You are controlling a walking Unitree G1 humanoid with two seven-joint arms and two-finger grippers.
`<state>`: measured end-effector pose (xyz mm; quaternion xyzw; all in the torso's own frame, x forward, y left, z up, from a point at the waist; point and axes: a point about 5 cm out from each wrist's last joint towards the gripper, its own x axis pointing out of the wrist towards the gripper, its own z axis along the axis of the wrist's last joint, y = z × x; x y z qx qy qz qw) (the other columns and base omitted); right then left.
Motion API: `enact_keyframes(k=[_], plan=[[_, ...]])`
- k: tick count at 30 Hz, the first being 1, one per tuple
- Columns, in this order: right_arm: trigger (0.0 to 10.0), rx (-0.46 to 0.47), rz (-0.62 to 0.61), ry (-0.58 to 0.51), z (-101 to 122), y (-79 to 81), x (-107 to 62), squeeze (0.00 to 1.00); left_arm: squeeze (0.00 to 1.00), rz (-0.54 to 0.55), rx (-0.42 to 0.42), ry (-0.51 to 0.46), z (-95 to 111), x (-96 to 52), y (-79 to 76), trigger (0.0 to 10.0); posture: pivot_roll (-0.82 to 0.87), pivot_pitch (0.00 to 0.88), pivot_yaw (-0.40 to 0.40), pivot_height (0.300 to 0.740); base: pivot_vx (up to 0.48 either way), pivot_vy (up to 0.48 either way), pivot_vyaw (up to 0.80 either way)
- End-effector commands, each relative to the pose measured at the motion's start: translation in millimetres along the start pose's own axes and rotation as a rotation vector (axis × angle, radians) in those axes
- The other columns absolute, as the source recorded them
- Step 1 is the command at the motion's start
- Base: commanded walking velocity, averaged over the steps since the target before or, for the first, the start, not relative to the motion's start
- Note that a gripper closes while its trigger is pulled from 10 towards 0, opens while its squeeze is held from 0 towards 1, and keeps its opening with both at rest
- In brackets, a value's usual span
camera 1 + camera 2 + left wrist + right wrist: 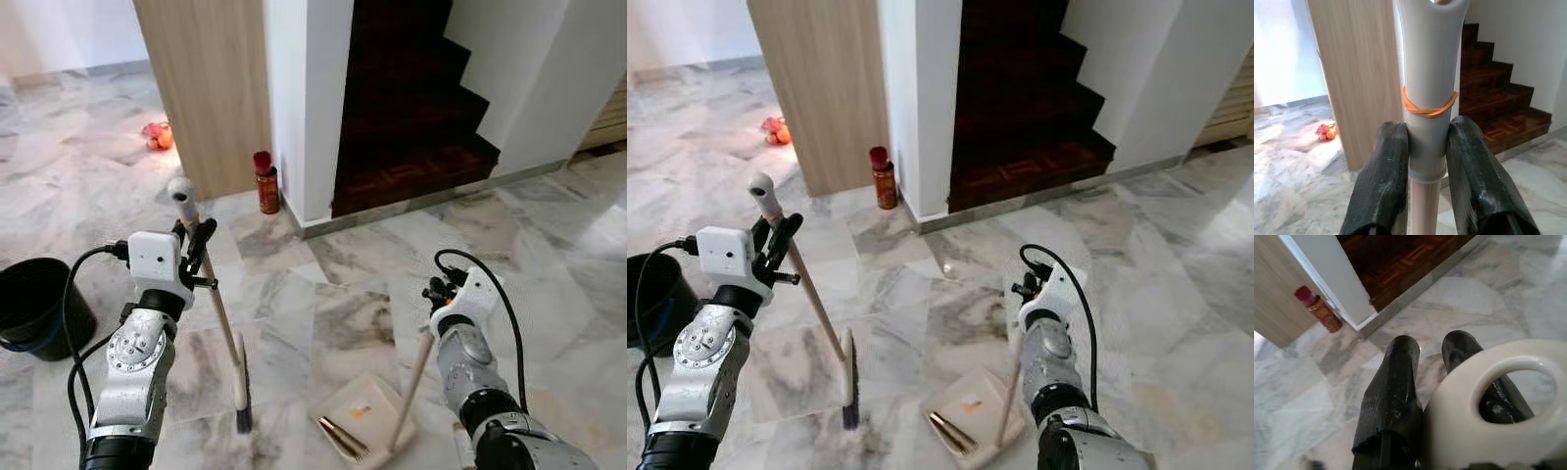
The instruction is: Sweep floor
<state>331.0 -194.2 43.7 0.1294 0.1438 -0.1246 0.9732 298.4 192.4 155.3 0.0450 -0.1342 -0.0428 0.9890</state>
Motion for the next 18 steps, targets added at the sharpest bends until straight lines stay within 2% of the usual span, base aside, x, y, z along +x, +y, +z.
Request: enact_keyframes(k=[1, 4, 9, 14, 18], plan=[[10.0, -0.142, -0.071, 0.053, -11.8, -19.0, -4.1, 0.00, 0.00, -0.011, 0.030, -0.051, 12.6, 4.4, -0.2, 10.0, 0.10, 0.029, -0.013, 0.740, 0.000, 0.000, 0.00], [10.0, -0.184, -0.117, 0.048, -8.6, -25.9, -3.5, 0.00, 0.00, -0.020, 0.034, -0.050, 12.3, 6.0, -4.3, 10.0, 0.10, 0.030, -0.011, 0.740, 0.000, 0.000, 0.00], [10.0, -0.217, -0.134, 0.051, -9.0, -27.5, -3.7, 0.00, 0.00, -0.040, 0.037, -0.038, 9.5, 3.8, -7.9, 10.0, 0.10, 0.031, -0.010, 0.740, 0.000, 0.000, 0.00], [10.0, -0.190, -0.130, 0.069, -14.0, -25.7, -5.1, 0.00, 0.00, -0.031, 0.034, -0.030, 8.8, 3.8, -4.8, 10.0, 0.11, 0.029, -0.014, 0.740, 0.000, 0.000, 0.00], [10.0, -0.124, -0.143, 0.089, -17.0, -23.9, -5.5, 0.00, 0.00, -0.030, 0.030, -0.026, 8.3, 4.9, -4.5, 10.0, 0.11, 0.029, -0.010, 0.740, 0.000, 0.000, 0.00]])
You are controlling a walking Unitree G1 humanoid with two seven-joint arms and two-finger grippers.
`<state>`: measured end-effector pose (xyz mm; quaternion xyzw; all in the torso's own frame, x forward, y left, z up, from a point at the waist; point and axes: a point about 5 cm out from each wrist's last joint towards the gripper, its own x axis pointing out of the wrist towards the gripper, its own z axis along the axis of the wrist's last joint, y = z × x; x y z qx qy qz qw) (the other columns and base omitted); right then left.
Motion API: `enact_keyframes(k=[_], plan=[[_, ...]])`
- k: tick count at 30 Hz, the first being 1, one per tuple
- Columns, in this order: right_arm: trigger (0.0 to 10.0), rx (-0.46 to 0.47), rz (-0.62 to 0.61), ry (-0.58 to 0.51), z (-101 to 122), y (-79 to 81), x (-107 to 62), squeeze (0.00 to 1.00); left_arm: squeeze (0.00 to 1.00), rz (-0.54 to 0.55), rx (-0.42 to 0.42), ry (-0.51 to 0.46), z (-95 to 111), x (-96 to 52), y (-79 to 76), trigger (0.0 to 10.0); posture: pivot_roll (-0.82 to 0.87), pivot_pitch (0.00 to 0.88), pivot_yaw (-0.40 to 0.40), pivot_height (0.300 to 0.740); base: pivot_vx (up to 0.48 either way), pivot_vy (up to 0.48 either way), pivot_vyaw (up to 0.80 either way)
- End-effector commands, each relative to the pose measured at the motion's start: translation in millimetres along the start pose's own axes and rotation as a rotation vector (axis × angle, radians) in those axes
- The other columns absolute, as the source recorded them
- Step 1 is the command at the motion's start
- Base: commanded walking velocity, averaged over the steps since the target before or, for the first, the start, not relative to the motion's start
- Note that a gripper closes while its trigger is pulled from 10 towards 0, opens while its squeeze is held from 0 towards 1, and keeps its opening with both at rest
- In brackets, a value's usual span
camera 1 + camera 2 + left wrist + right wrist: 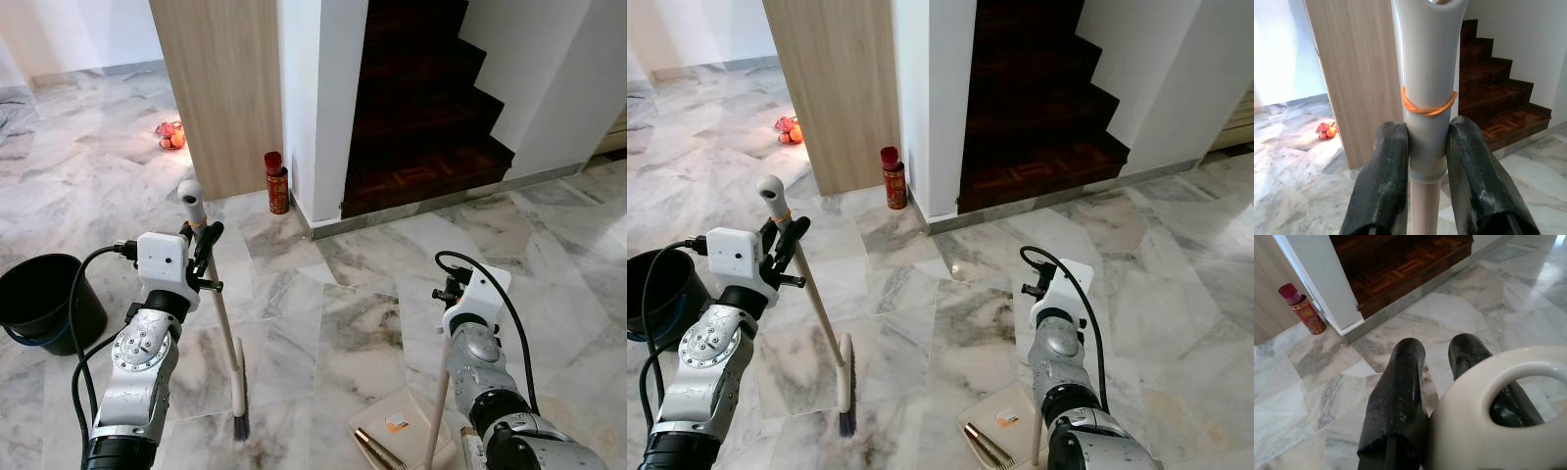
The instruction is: Sweep floor
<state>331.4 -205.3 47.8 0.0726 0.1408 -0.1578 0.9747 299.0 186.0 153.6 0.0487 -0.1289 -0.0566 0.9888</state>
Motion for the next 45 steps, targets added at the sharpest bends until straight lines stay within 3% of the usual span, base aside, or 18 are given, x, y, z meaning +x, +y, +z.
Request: enact_keyframes(k=[1, 9, 18, 19, 20, 23, 24, 25, 32, 39, 40, 44, 45], plan=[[10.0, -0.017, -0.059, 0.127, -26, -12.3, -6.7, 0.00, 0.00, -0.002, 0.026, -0.034, 9, 4.2, 2.2, 10.0, 0.11, 0.029, -0.010, 0.740, 0.000, 0.000, 0.00], [10.0, 0.165, -0.133, 0.200, -38, -16.0, -10.7, 0.00, 0.00, 0.003, 0.017, -0.027, 8, 4.0, 2.3, 10.0, 0.11, 0.027, -0.009, 0.740, 0.000, 0.000, 0.00], [10.0, 0.204, -0.166, 0.221, -42, -22.3, -12.1, 0.03, 0.00, 0.005, 0.010, -0.021, 6, 3.2, 0.2, 10.0, 0.11, 0.027, -0.011, 0.740, 0.000, 0.000, 0.00], [10.0, 0.204, -0.166, 0.220, -42, -22.4, -12.1, 0.33, 0.00, 0.005, 0.010, -0.021, 6, 3.1, 0.1, 10.0, 0.11, 0.028, -0.013, 0.740, 0.000, 0.000, 0.00], [10.0, 0.186, -0.163, 0.216, -41, -22.7, -11.9, 0.98, 0.00, 0.006, 0.010, -0.019, 5, 2.5, 0.4, 10.0, 0.11, 0.028, -0.013, 0.740, 0.000, 0.000, 0.00], [10.0, 0.156, -0.160, 0.208, -40, -22.7, -11.6, 0.92, 0.00, 0.008, 0.008, -0.019, 5, 2.1, 0.7, 10.0, 0.11, 0.029, -0.014, 0.740, 0.000, 0.000, 0.00], [10.0, 0.152, -0.160, 0.207, -40, -22.7, -11.6, 0.36, 0.00, 0.009, 0.008, -0.019, 5, 2.1, 0.7, 10.0, 0.11, 0.029, -0.014, 0.740, 0.000, 0.000, 0.00], [10.0, 0.122, -0.162, 0.197, -38, -22.3, -11.0, 0.00, 0.00, 0.008, 0.007, -0.019, 5, 2.3, 0.5, 10.0, 0.11, 0.030, -0.014, 0.740, 0.000, 0.000, 0.00], [10.0, 0.053, -0.182, 0.161, -33, -24.3, -9.5, 0.00, 0.00, 0.003, 0.006, -0.017, 5, 2.4, -0.2, 10.0, 0.11, 0.029, -0.014, 0.740, 0.000, 0.000, 0.00], [10.0, -0.110, -0.273, 0.138, -29, -38.0, -9.5, 0.00, 0.00, 0.004, 0.006, -0.019, 5, 2.4, -0.4, 10.0, 0.11, 0.031, -0.013, 0.740, 0.000, 0.000, 0.00], [10.0, -0.115, -0.286, 0.135, -29, -39.8, -9.7, 1.00, 0.00, 0.003, 0.007, -0.018, 5, 2.1, -0.5, 10.0, 0.11, 0.032, -0.012, 0.740, 0.000, 0.000, 0.00], [10.0, -0.174, -0.303, 0.134, -28, -42.1, -9.8, 0.96, 0.00, -0.001, 0.008, -0.016, 5, 1.6, -0.5, 10.0, 0.10, 0.031, -0.011, 0.740, 0.000, 0.000, 0.00], [10.0, -0.206, -0.308, 0.128, -27, -42.7, -9.7, 0.00, 0.00, -0.001, 0.007, -0.017, 5, 2.2, -0.7, 10.0, 0.10, 0.031, -0.012, 0.740, 0.000, 0.000, 0.00]])
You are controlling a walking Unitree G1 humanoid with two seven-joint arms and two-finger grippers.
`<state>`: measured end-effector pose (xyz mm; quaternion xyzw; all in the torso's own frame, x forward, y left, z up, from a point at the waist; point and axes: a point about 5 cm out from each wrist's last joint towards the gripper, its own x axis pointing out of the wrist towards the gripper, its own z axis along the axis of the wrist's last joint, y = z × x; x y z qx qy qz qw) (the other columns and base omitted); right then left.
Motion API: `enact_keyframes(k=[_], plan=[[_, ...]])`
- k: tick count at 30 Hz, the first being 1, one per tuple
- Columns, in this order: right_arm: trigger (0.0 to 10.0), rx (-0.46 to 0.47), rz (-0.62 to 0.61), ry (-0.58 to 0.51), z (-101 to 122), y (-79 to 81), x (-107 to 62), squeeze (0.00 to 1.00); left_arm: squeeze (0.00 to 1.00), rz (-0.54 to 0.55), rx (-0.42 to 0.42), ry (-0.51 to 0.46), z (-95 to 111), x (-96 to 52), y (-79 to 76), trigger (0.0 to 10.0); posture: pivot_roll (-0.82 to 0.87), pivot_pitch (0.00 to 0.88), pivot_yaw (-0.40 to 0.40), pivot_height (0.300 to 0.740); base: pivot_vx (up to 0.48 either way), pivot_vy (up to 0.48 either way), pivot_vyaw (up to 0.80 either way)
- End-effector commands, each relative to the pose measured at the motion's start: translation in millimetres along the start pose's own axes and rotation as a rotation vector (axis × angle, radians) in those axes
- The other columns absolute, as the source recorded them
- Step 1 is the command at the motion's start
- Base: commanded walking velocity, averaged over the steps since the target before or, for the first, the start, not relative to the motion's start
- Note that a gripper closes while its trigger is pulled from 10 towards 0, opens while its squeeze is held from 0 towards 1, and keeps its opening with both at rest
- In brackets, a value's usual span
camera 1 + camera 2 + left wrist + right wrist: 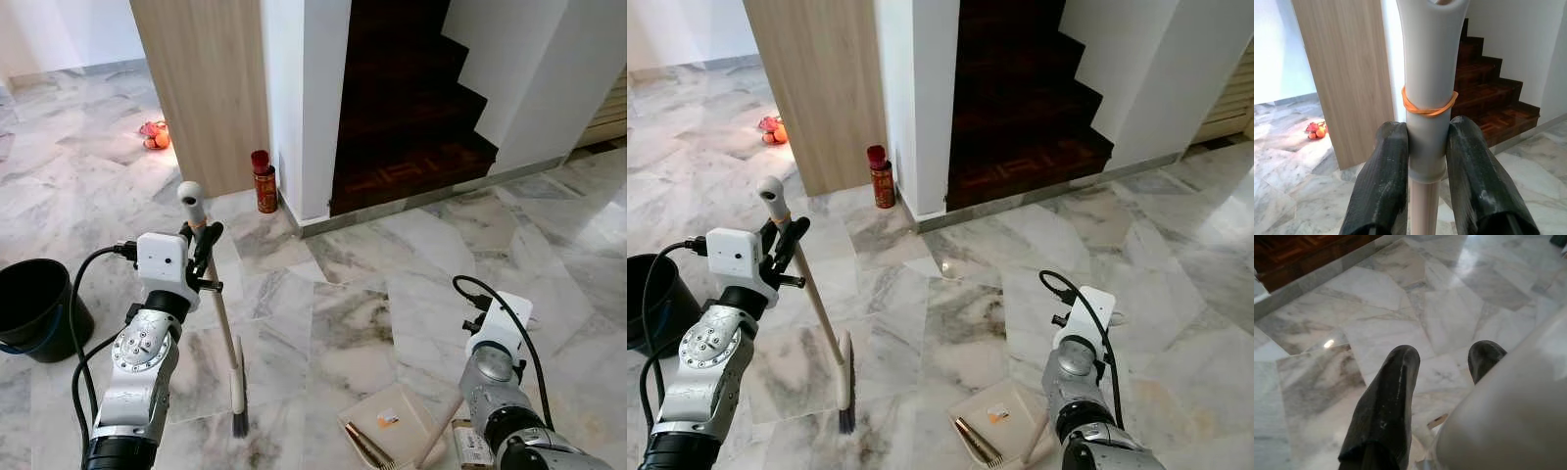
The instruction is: Sweep floor
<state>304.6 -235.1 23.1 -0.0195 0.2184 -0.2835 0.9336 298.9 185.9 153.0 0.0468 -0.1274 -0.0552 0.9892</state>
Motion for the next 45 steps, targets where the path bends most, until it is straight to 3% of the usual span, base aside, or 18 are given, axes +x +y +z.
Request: enact_keyframes(k=[1, 8, 9, 10, 12, 13, 14, 15, 33, 38, 45], plan=[[10.0, -0.056, -0.017, -0.001, -2, -3.5, 0.2, 0.00, 0.00, -0.005, 0.010, -0.021, 6, 2.8, -0.7, 10.0, 0.11, 0.032, -0.012, 0.740, 0.000, 0.000, 0.00], [10.0, -0.077, -0.082, -0.032, 3, -8.4, 1.5, 0.00, 0.00, -0.008, 0.008, -0.022, 6, 3.6, -1.9, 10.0, 0.10, 0.029, -0.012, 0.740, 0.000, 0.000, 0.00], [10.0, -0.077, -0.098, -0.039, 4, -9.6, 1.7, 0.84, 0.00, -0.008, 0.007, -0.021, 5, 3.9, -2.1, 10.0, 0.10, 0.028, -0.013, 0.740, 0.000, 0.000, 0.00], [10.0, -0.082, -0.113, -0.041, 5, -11.1, 2.2, 1.00, 0.00, -0.008, 0.006, -0.022, 6, 4.3, -2.2, 10.0, 0.10, 0.027, -0.014, 0.740, 0.000, 0.000, 0.00], [10.0, -0.092, -0.122, -0.039, 5, -11.9, 2.5, 1.00, 0.00, -0.008, 0.005, -0.023, 6, 4.6, -2.4, 10.0, 0.10, 0.025, -0.016, 0.740, 0.000, 0.000, 0.00], [10.0, -0.101, -0.123, -0.034, 5, -11.9, 2.7, 0.76, 0.00, -0.009, 0.004, -0.022, 5, 4.9, -2.5, 10.0, 0.10, 0.024, -0.016, 0.740, 0.000, 0.000, 0.00], [10.0, -0.101, -0.123, -0.034, 5, -11.9, 2.7, 0.76, 0.00, -0.009, 0.004, -0.022, 5, 4.9, -2.5, 10.0, 0.10, 0.024, -0.016, 0.740, 0.000, 0.000, 0.00], [10.0, -0.103, -0.124, -0.031, 5, -12.3, 2.8, 0.00, 0.00, -0.010, 0.002, -0.021, 5, 5.1, -2.9, 10.0, 0.10, 0.022, -0.017, 0.740, 0.000, 0.000, 0.00], [10.0, -0.060, -0.131, -0.045, 4, -8.1, -0.1, 0.00, 0.00, -0.037, 0.015, 0.042, -14, -3.3, -7.3, 10.0, 0.09, 0.000, -0.023, 0.740, 0.000, 0.000, 0.00], [10.0, -0.004, -0.083, -0.143, 18, -2.7, -1.0, 0.00, 0.00, -0.044, 0.013, 0.049, -18, -3.8, -8.6, 10.0, 0.09, 0.000, -0.021, 0.740, 0.000, 0.000, 0.00], [10.0, -0.059, -0.100, -0.134, 15, -2.8, -1.9, 0.00, 0.00, -0.052, 0.010, 0.051, -19, -2.5, -11.5, 10.0, 0.09, 0.000, -0.024, 0.740, 0.000, 0.000, 0.00]])
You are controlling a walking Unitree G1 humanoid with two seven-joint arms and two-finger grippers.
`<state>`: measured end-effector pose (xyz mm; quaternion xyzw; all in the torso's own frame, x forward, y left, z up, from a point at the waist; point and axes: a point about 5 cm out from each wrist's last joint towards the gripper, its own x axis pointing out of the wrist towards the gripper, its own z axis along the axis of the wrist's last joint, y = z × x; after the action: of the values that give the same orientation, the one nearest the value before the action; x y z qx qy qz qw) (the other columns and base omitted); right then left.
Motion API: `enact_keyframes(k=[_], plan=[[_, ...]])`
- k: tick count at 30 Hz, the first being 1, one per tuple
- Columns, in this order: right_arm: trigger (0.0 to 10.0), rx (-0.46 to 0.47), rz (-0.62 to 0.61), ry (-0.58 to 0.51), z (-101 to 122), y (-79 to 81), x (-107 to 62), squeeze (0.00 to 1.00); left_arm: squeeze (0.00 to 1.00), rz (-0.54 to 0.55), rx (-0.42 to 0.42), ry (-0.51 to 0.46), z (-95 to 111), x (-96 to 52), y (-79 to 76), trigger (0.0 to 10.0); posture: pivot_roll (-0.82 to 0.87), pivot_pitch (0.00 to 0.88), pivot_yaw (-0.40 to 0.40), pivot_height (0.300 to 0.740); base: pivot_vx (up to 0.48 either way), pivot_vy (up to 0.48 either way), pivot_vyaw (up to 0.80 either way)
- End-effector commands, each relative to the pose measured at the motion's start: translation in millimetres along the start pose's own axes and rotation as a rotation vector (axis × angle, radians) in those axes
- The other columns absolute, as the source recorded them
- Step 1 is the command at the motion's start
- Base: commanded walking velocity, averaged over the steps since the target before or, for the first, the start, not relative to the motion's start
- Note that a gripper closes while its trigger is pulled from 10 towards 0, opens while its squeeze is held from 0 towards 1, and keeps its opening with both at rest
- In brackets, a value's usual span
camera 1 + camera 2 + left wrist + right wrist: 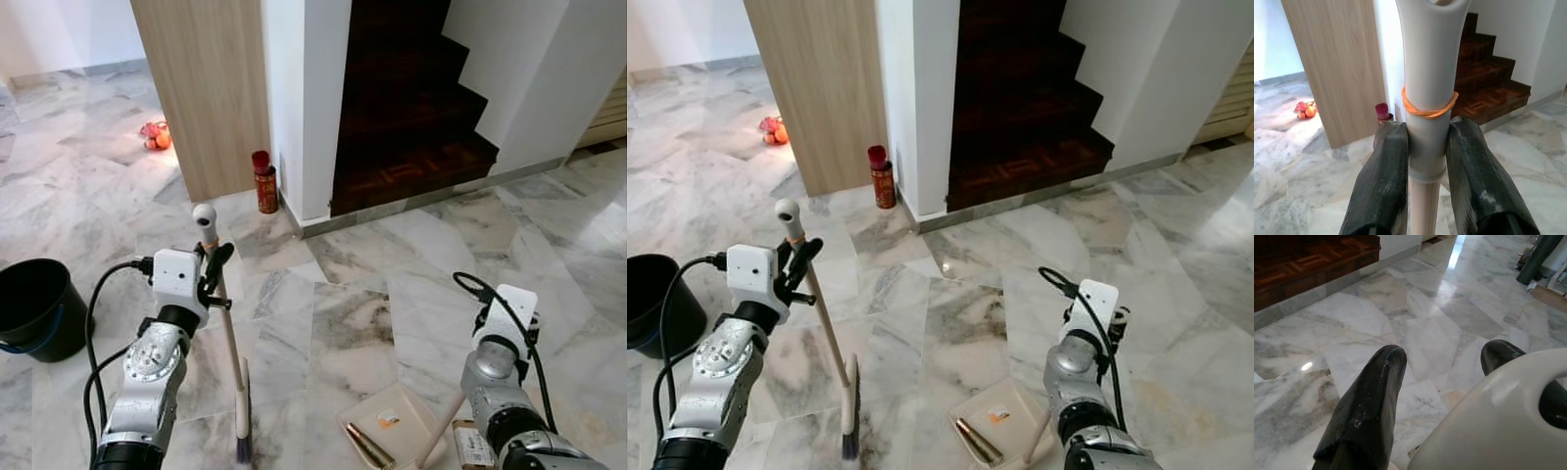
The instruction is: Sweep floor
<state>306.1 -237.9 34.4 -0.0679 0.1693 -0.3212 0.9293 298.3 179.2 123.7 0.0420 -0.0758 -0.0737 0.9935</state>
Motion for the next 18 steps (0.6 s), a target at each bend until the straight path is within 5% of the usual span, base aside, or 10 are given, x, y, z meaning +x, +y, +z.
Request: enact_keyframes(k=[1, 2, 18], plan=[[10.0, -0.014, -0.006, -0.015, 3, 0.1, 0.2, 0.89, 0.00, -0.012, 0.031, -0.050, 9, 3.9, -2.1, 10.0, 0.09, 0.000, -0.025, 0.740, 0.000, 0.000, 0.00], [10.0, -0.020, -0.009, -0.013, 2, -0.2, 0.2, 1.00, 0.00, -0.014, 0.031, -0.050, 9, 4.1, -2.2, 10.0, 0.09, 0.000, -0.025, 0.740, 0.000, 0.000, 0.00], [10.0, -0.118, -0.056, 0.050, -8, -10.7, 2.7, 1.00, 0.00, -0.021, 0.028, -0.041, 7, 3.7, -3.3, 10.0, 0.09, 0.000, -0.027, 0.740, 0.000, 0.000, 0.00]])
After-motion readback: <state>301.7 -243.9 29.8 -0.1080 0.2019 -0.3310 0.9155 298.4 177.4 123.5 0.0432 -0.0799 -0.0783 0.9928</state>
